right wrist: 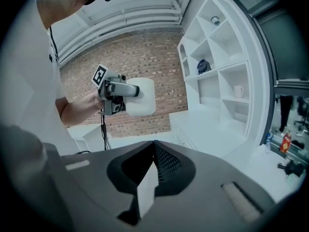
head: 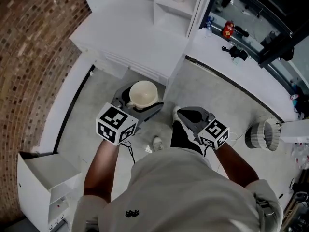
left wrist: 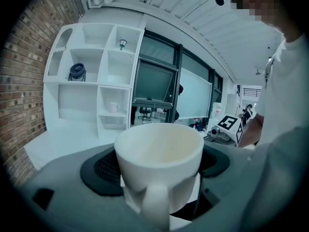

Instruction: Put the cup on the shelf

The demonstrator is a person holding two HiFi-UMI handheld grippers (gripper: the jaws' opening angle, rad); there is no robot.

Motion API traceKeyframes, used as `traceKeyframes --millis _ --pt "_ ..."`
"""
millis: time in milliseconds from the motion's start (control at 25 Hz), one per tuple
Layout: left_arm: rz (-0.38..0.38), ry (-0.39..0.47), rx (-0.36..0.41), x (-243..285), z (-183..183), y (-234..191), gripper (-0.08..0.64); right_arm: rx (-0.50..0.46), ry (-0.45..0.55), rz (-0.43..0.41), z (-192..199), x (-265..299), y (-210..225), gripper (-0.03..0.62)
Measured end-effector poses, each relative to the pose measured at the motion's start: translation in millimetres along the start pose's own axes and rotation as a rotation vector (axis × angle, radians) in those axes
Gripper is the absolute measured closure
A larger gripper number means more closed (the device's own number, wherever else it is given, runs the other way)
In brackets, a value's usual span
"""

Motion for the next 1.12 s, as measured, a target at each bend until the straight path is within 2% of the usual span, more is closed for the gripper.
traceKeyframes --millis 240,480,840,1120 --pt "-0.023 -0.016 0.003 29.0 -27.8 -32.1 0.127 0.007 0.017 -0.026 -14.2 18.5 52.4 0.58" --pt "-0.038 -0.015 0.018 63.2 -77.4 -71.3 0.127 -0.021 0.055 -0.043 -46.8 28.8 117.4 0.58" --pt "-0.037 -0.03 0.051 124.4 -152.1 -123.9 0.127 -0.013 0.063 -0.058 -62.8 26.5 206.1 0.58" --pt "-0.031 0.019 0.081 153.8 -215.1 -163.8 0.127 -0.018 0.059 -0.06 -59.4 26.5 260.4 0.58"
Point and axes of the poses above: the fingertips, and each gripper's own axes: x forward along the fingers, y to its right, z out of its underside, the point moved 9 cm from there along -x, backward along the fingers, and after that the axes turned 8 degrees about -y, right-handed, at the moved point
